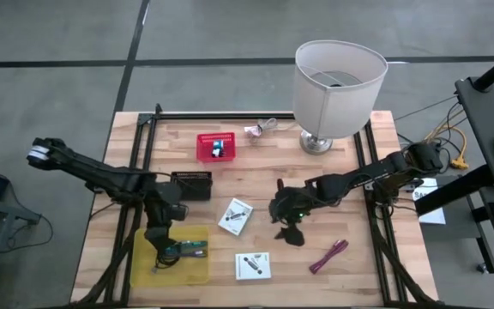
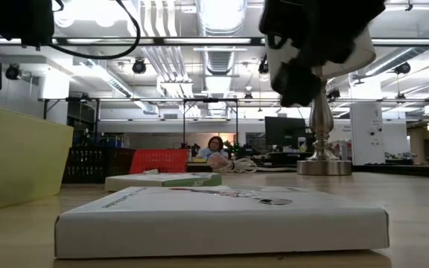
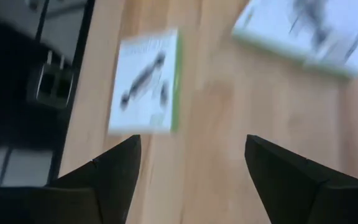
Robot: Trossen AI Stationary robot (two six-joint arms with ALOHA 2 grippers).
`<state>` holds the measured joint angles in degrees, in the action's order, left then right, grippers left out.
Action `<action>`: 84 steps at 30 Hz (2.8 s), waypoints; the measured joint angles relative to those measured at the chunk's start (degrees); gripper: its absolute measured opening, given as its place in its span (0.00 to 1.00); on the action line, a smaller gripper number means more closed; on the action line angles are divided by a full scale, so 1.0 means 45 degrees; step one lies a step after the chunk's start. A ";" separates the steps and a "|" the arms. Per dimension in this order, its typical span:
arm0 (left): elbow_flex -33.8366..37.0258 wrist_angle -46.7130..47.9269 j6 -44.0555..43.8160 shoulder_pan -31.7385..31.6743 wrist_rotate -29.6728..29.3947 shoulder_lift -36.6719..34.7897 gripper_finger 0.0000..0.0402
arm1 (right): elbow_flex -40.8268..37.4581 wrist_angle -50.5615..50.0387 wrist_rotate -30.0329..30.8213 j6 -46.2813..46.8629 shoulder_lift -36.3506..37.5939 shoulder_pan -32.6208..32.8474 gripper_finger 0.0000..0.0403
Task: Pick and place items into bin
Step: Put the red charger cable into the yellow bin
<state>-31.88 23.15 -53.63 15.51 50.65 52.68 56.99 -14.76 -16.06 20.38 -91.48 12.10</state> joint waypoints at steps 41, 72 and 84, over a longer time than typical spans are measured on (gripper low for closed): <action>0.0005 0.0002 -0.0019 -0.0005 -0.0368 0.0123 0.72 | -0.0052 -0.4864 0.1202 -0.3279 -0.2548 0.5170 0.16; 0.0000 -0.6781 0.5165 -0.0039 -1.1620 0.0159 0.72 | -0.0354 1.1306 0.5616 0.0106 0.0082 -0.0933 0.03; -0.0107 -1.1317 0.7809 -0.0450 -1.3492 0.2228 0.72 | 0.0293 1.2148 0.6271 -0.0513 -0.0226 -0.1282 0.03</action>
<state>-32.36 -27.78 -18.49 13.48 -10.06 62.71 58.31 39.91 12.16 18.08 -92.50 6.33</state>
